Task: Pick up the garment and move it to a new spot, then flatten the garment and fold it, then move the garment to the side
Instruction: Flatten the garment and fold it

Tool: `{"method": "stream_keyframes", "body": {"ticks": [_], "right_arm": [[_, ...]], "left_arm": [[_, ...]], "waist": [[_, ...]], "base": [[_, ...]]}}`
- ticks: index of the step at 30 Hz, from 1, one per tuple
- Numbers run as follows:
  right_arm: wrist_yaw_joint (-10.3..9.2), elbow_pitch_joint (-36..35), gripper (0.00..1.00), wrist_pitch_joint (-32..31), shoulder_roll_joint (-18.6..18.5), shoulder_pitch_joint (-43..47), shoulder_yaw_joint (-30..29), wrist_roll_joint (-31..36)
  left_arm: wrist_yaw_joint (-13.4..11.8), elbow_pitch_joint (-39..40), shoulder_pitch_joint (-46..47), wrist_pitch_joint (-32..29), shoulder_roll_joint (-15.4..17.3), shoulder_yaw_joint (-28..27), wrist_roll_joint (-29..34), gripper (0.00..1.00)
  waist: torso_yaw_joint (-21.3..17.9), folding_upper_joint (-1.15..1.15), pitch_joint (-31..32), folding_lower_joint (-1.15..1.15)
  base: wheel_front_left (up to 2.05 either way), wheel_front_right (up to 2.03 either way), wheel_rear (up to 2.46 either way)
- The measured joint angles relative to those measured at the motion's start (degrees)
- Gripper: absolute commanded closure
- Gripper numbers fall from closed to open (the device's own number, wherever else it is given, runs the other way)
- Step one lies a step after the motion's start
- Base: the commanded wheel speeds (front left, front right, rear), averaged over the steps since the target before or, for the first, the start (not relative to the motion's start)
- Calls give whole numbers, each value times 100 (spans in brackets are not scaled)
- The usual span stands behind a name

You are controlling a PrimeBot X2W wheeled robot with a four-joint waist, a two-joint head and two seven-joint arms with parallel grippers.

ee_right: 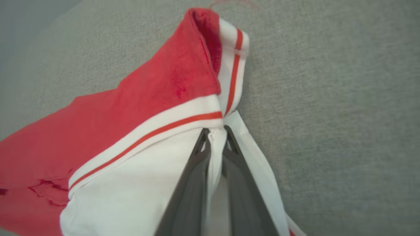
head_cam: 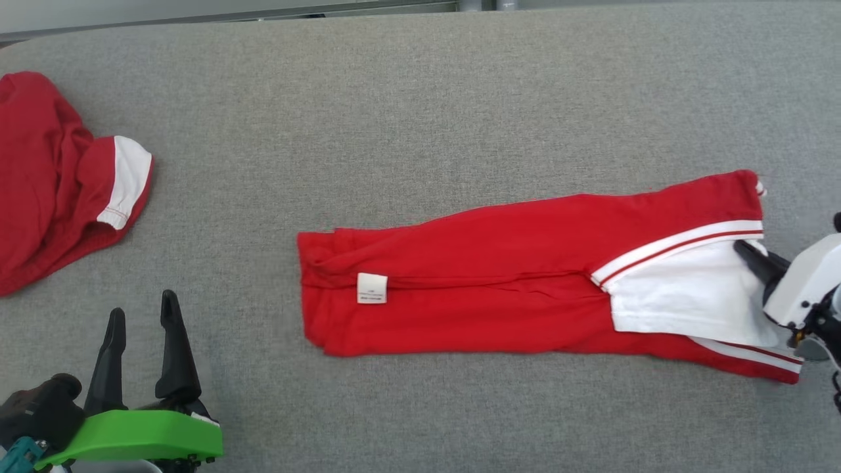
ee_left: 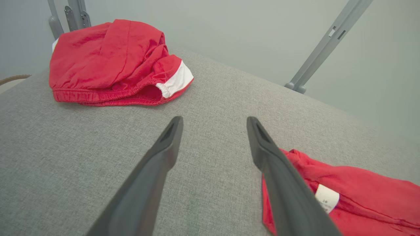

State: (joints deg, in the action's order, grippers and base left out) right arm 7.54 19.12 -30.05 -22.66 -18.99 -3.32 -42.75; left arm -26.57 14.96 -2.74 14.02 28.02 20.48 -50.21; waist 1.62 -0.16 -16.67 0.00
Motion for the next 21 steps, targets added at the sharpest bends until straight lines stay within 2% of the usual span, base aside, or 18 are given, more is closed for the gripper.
{"method": "stream_keyframes", "body": {"ticks": [8, 10, 12, 17, 20, 21], "right_arm": [[-1, 459, 100, -287, -715, 289, -1337, 159], [-8, 335, 100, -263, -745, 320, -1579, 265], [-8, -32, 100, -323, -486, 303, -1555, 199], [-7, -1285, 100, -702, 641, 345, -922, -46], [-7, -1811, 100, -869, 1315, 586, -500, 46], [-7, -1811, 100, -869, 1315, 586, -500, 46]], "left_arm": [[203, -232, 10, -137, 238, 218, 114, 0], [233, -328, 10, -144, 266, 266, 151, 0], [249, -427, -4, -142, 266, 282, 152, 0], [364, -644, -80, -77, 253, 287, 155, 0], [555, -793, -76, -38, 241, 350, 222, 0], [555, -793, -76, -38, 241, 350, 222, 0]], "waist": [[-72, 0, 215, 0], [-78, 0, 286, 0], [-90, 0, 362, 0], [-149, 0, 554, 0], [-136, 0, 665, 0], [-136, 0, 665, 0]], "base": [[0, 0, 0], [0, 0, 0], [0, 0, 0], [0, 0, 0], [0, 0, 0], [0, 0, 0]]}}
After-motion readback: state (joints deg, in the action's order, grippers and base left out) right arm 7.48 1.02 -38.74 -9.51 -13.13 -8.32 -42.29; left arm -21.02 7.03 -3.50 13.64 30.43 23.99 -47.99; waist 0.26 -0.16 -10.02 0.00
